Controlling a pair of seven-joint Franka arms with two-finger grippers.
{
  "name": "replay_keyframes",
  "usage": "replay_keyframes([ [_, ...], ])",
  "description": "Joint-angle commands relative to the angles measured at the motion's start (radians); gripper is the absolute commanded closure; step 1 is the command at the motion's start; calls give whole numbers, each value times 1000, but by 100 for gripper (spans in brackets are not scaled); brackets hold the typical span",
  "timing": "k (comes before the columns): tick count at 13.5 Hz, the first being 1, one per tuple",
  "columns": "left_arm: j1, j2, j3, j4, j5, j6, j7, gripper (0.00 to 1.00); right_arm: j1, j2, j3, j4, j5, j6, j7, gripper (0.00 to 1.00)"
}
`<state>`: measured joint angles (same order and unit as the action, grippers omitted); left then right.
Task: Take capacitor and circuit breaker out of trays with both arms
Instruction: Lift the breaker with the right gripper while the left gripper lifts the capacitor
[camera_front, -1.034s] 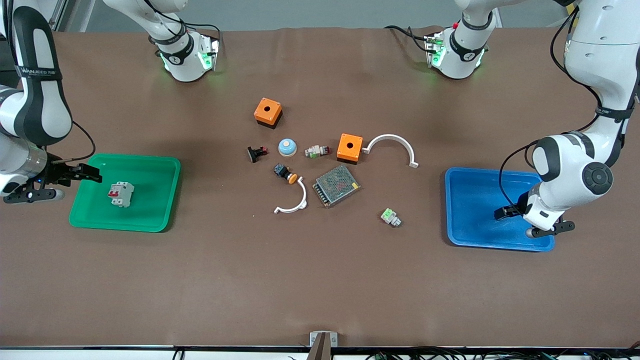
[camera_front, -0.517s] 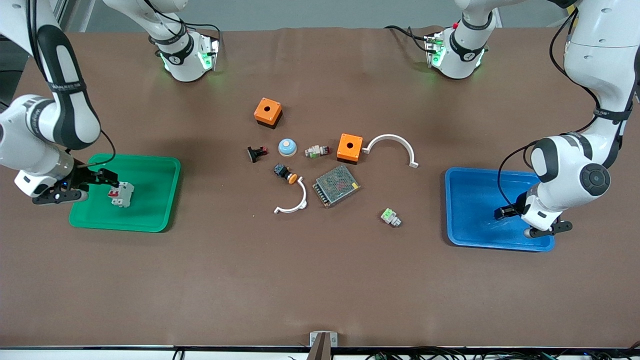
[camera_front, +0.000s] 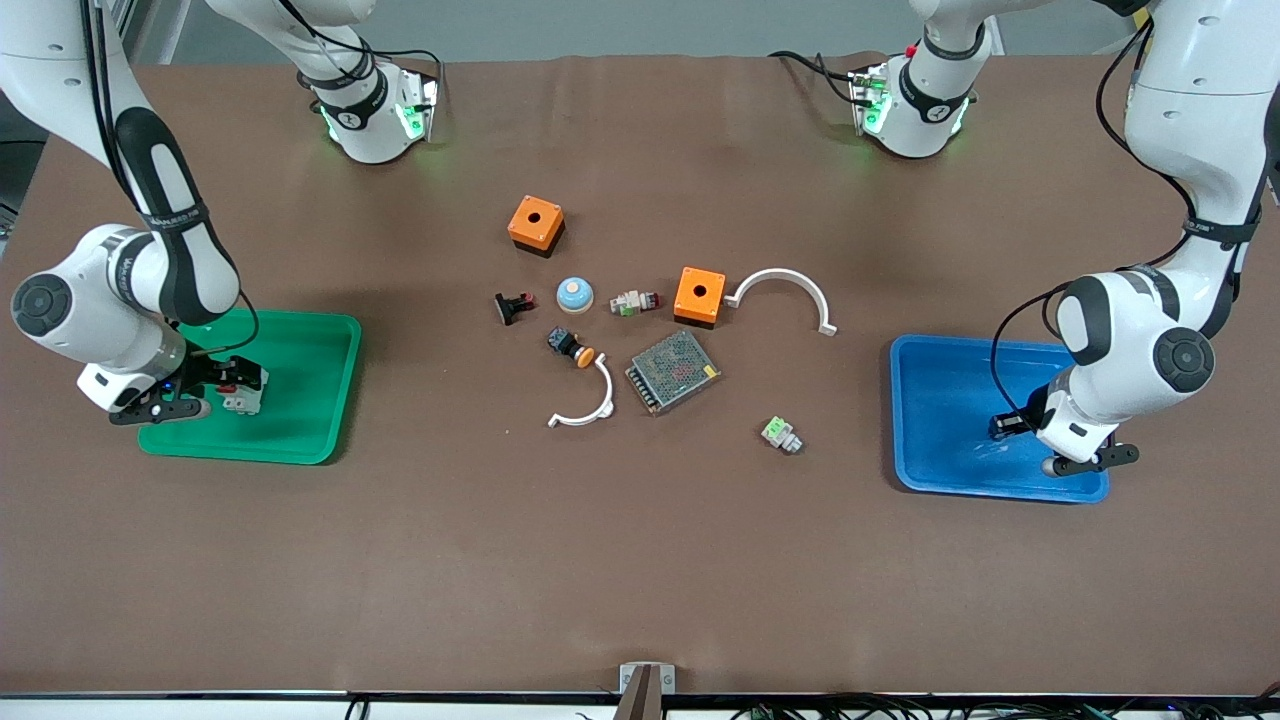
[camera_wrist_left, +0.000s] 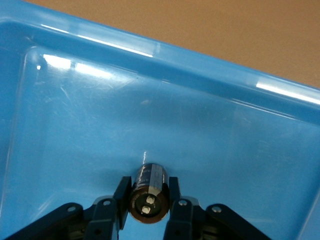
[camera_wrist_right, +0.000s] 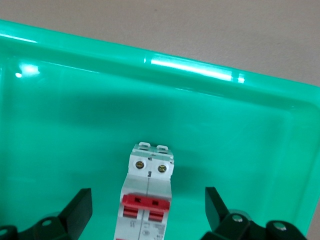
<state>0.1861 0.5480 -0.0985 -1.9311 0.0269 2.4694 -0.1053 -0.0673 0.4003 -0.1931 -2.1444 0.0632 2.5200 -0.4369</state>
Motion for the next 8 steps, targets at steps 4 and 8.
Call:
replay_keyframes([
  [4, -34, -84, -9, 12, 19, -15, -10, 100, -14, -8, 4, -5, 21, -7, -13, 40],
  [8, -91, -183, -33, 40, 18, -146, -25, 100, -23, -18, 4, -3, 21, -50, -20, 51],
])
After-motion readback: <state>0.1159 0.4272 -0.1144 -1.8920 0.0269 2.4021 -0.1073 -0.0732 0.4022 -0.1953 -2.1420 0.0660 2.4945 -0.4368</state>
